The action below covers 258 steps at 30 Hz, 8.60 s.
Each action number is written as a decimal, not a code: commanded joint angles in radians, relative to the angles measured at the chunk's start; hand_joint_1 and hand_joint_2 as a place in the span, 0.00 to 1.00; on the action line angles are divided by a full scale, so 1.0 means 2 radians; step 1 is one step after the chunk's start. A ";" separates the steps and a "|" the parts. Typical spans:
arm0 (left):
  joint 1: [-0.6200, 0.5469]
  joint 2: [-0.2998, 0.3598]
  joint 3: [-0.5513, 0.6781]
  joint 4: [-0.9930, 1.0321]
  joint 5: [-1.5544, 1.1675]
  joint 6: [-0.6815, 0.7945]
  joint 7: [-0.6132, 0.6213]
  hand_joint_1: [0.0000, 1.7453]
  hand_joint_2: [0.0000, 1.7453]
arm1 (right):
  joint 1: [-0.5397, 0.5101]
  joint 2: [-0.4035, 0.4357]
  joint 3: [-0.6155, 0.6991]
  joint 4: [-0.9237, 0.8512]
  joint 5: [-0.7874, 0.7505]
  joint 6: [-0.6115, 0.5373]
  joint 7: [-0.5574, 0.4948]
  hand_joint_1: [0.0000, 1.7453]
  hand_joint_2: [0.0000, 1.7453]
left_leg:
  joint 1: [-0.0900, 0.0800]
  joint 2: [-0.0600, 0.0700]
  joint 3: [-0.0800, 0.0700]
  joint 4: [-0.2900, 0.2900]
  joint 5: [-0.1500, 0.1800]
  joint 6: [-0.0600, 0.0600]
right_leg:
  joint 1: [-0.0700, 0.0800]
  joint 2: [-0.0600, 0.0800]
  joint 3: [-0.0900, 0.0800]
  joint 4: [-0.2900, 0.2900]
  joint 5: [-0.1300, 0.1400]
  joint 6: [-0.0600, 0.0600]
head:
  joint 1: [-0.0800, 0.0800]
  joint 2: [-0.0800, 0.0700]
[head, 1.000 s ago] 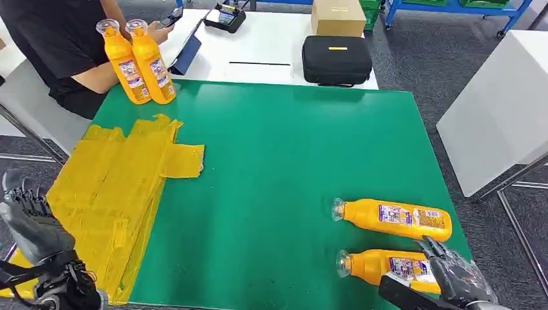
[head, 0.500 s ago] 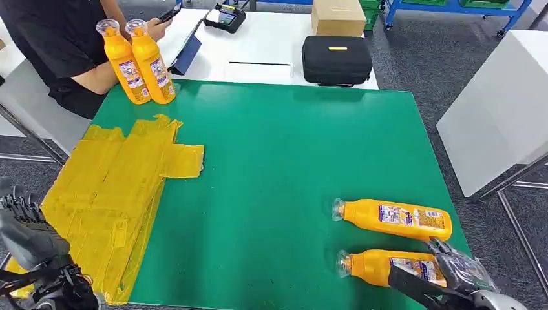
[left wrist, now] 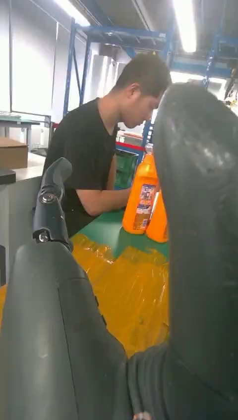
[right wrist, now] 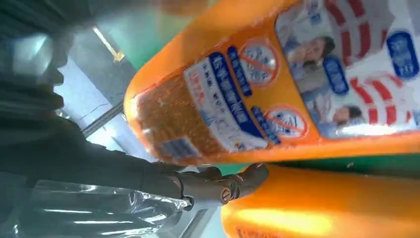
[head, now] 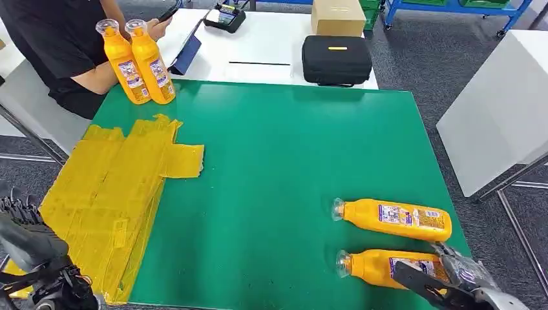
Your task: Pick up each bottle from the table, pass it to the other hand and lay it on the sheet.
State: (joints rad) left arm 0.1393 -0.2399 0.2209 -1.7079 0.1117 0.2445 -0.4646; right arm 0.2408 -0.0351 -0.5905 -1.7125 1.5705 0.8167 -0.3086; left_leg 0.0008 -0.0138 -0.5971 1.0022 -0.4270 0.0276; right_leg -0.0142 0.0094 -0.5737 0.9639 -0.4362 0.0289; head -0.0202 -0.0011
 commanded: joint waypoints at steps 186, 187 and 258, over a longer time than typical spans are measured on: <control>-0.047 0.052 -0.239 0.094 0.162 -0.158 0.038 1.00 1.00 | -0.267 0.110 0.685 0.482 -0.619 -0.360 -0.045 1.00 1.00 | 0.001 0.002 0.012 -0.001 -0.008 -0.001 | 0.001 0.001 0.011 -0.001 -0.008 -0.001 | 0.000 0.000; -0.046 0.052 -0.239 0.094 0.162 -0.159 0.038 1.00 1.00 | -0.268 0.108 0.684 0.484 -0.620 -0.363 -0.046 1.00 1.00 | 0.001 0.002 0.012 0.000 -0.008 -0.001 | 0.001 0.001 0.011 -0.001 -0.007 -0.001 | 0.000 0.000; -0.185 0.141 -0.325 0.597 -0.841 0.227 0.365 0.00 0.00 | -0.096 0.029 0.491 0.045 -0.673 -0.348 -0.071 0.00 0.00 | 0.000 0.003 0.012 -0.001 -0.007 -0.001 | 0.000 0.002 0.011 -0.001 -0.006 -0.001 | 0.000 0.000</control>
State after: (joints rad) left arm -0.1676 -0.0770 -0.0805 -0.7095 -1.5412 0.6874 -0.0582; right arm 0.0837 -0.0091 0.4059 -1.6873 0.2068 0.0904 -0.4601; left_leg 0.0015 -0.0111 -0.5774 1.0018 -0.4414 0.0281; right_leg -0.0137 0.0123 -0.5537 0.9639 -0.4491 0.0288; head -0.0202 -0.0011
